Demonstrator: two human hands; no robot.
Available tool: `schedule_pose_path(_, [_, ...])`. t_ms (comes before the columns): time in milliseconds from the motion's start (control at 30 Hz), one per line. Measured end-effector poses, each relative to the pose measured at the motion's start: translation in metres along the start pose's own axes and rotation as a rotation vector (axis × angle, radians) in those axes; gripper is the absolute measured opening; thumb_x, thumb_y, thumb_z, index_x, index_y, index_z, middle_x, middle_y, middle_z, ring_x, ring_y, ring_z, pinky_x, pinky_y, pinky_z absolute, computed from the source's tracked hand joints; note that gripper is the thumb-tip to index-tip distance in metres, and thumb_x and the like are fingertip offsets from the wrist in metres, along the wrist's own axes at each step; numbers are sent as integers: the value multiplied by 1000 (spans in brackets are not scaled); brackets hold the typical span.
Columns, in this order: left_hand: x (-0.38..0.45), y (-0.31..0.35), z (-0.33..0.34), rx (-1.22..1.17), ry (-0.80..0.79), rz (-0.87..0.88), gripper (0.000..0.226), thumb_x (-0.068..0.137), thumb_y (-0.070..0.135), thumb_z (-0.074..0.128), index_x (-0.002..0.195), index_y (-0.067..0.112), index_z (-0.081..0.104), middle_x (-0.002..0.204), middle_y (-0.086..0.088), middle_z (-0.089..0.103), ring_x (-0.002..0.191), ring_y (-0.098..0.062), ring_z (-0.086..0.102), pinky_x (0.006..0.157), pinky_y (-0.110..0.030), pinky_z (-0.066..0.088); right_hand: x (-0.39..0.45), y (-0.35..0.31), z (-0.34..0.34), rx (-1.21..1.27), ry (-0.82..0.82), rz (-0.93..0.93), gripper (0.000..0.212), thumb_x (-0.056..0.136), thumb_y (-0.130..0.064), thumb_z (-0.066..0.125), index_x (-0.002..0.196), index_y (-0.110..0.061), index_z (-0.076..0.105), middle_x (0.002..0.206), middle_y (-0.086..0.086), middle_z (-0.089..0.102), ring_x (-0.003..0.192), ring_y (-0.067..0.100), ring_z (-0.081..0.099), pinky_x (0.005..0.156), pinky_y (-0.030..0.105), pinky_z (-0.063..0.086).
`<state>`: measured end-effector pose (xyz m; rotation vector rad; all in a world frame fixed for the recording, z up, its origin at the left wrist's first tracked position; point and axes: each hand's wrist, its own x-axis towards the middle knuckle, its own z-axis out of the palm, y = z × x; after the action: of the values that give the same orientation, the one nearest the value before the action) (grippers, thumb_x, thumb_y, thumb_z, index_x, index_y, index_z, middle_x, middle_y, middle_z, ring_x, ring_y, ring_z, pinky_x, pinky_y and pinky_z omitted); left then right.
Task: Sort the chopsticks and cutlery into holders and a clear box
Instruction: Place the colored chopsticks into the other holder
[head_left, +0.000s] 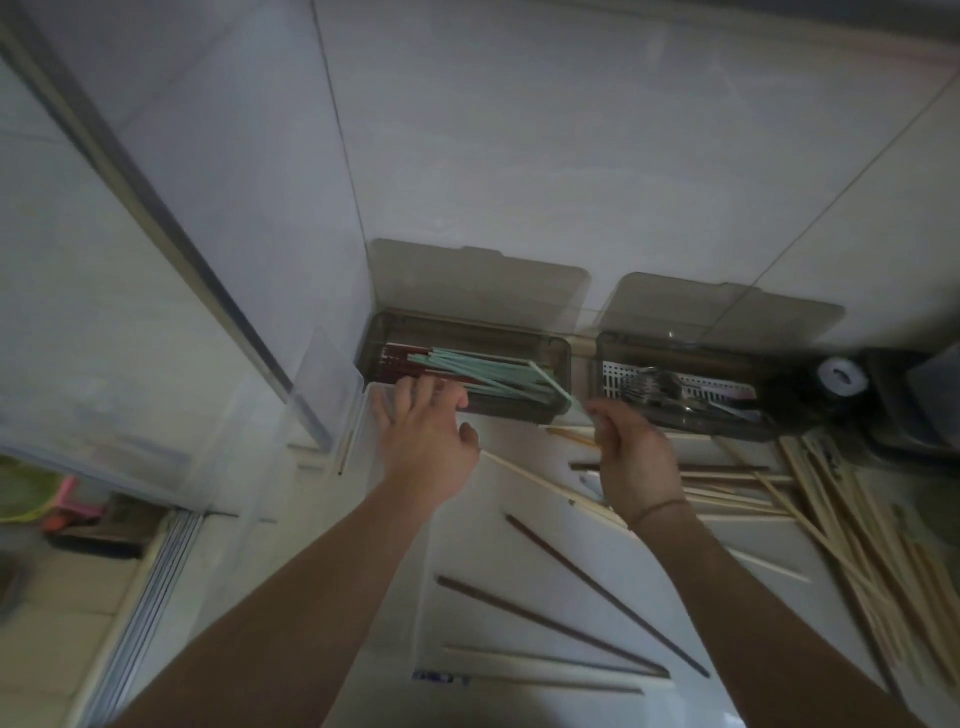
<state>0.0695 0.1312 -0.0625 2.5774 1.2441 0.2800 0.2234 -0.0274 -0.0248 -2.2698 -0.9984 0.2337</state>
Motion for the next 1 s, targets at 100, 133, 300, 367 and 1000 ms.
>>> schedule_pose_path(100, [-1,-1,-2,-2,-3,13,27,83,37,59,109,36,52,116,8,45,123,-23,34,117,-54,9,34,-15,17,-29,-90,-168,37,88,10,47,112,-9,68,106,12,62,92,25,61,84,20,42])
schedule_pose_path(133, [-1,-1,-3,-8,-4,16,28,83,37,58,109,36,52,116,7,45,123,-23,34,117,-54,9,44,-19,22,-42,-113,-201,36,87,11,47,111,-7,68,106,14,63,93,28,62,87,22,42])
schedule_pose_path(300, [-1,-2,-4,-19,-15,15,30,83,37,56,112,36,50,119,7,44,125,-22,33,119,-56,5,83,-29,46,-118,-222,-227,34,85,10,52,110,-5,69,111,16,66,102,29,62,90,16,35])
schedule_pose_path(367, [-1,-2,-5,-23,-28,16,30,83,38,55,113,36,49,120,7,42,126,-22,31,119,-56,4,87,-25,49,-116,-211,-212,32,85,9,53,106,-5,71,109,16,67,101,29,63,90,16,35])
schedule_pose_path(1000, [1,-2,1,-24,13,-15,27,82,36,63,107,36,53,116,7,48,122,-23,34,117,-56,10,-107,134,14,-396,235,-113,29,75,-13,52,92,-10,74,100,12,66,88,38,57,80,41,45])
